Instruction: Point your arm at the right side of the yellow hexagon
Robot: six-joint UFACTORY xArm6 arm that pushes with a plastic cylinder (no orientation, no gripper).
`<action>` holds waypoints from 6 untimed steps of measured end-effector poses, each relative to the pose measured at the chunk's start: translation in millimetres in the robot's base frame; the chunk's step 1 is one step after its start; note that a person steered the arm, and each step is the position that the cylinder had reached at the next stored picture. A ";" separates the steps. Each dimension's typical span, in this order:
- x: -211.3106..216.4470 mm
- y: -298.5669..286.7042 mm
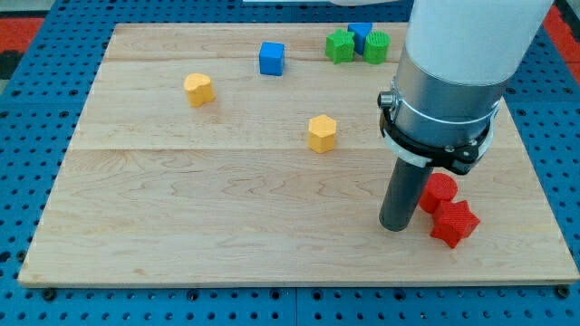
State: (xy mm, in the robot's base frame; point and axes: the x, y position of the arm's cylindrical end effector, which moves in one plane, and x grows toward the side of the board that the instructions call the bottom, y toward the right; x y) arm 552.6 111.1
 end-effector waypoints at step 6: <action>-62.6 -23.0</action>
